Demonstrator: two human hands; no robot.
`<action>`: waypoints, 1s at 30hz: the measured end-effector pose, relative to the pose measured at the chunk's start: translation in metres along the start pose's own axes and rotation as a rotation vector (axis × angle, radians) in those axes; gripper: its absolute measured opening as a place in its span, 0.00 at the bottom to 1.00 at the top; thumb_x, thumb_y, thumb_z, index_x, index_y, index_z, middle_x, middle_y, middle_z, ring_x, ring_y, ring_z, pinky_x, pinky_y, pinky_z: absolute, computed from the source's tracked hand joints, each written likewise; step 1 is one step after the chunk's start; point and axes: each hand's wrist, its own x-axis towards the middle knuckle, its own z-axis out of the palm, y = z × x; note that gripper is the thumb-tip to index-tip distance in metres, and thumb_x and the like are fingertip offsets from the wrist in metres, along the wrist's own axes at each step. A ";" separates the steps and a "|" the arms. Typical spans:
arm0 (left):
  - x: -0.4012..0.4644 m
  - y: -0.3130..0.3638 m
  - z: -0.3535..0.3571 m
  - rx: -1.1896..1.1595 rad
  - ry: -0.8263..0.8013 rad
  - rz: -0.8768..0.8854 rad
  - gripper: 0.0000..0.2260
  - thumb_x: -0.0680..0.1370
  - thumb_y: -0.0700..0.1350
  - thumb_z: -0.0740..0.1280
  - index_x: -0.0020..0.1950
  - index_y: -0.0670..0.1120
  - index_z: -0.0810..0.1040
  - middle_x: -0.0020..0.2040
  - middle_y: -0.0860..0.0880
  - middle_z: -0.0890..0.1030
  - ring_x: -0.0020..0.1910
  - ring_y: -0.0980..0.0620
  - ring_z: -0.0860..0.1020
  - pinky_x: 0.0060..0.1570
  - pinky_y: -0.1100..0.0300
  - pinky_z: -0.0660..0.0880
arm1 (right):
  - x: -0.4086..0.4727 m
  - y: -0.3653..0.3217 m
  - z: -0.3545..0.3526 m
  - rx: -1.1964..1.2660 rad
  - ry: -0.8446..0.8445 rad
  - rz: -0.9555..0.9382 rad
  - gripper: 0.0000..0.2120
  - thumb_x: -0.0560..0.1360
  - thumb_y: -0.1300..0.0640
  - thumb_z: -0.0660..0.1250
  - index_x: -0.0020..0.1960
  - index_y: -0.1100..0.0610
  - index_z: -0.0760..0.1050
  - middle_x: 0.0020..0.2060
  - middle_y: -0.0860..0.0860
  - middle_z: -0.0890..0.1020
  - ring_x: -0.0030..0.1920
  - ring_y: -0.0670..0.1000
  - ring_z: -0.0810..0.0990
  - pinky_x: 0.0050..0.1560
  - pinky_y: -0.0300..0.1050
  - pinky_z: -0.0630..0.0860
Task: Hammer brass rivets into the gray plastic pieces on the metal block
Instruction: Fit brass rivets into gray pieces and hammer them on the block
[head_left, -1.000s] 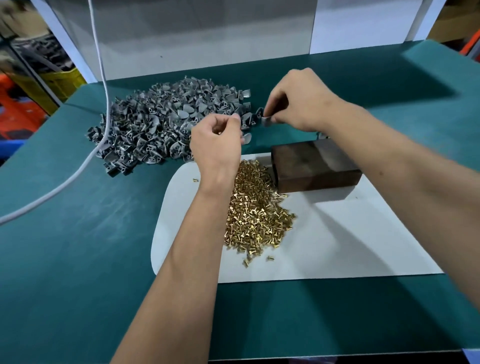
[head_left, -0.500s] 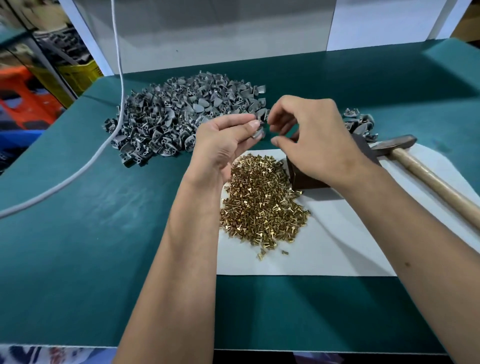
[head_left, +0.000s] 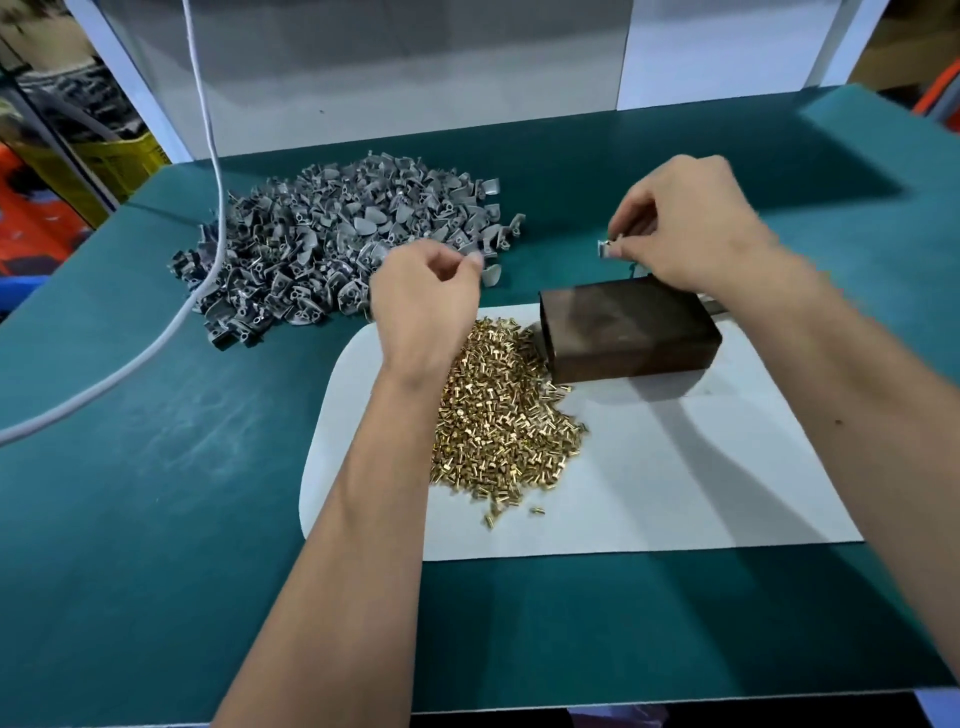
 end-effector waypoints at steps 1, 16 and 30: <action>0.001 -0.003 -0.001 0.117 0.047 0.026 0.06 0.78 0.48 0.73 0.43 0.48 0.85 0.38 0.55 0.84 0.40 0.55 0.81 0.55 0.54 0.80 | 0.004 0.005 -0.003 -0.033 -0.007 0.041 0.05 0.71 0.56 0.80 0.44 0.51 0.85 0.39 0.51 0.85 0.42 0.52 0.85 0.53 0.43 0.80; 0.009 -0.020 -0.017 0.260 0.027 0.021 0.16 0.67 0.32 0.68 0.51 0.45 0.85 0.55 0.44 0.84 0.53 0.43 0.81 0.56 0.50 0.79 | 0.043 -0.095 0.070 -0.275 -0.358 -0.300 0.11 0.74 0.62 0.75 0.56 0.58 0.84 0.52 0.58 0.84 0.51 0.60 0.83 0.56 0.53 0.82; 0.009 0.002 -0.034 -0.919 -0.062 -0.443 0.04 0.76 0.30 0.71 0.48 0.37 0.82 0.47 0.39 0.86 0.43 0.47 0.85 0.44 0.60 0.84 | 0.006 -0.100 0.040 0.278 -0.076 -0.335 0.16 0.69 0.61 0.80 0.54 0.54 0.79 0.44 0.48 0.83 0.43 0.48 0.83 0.49 0.44 0.81</action>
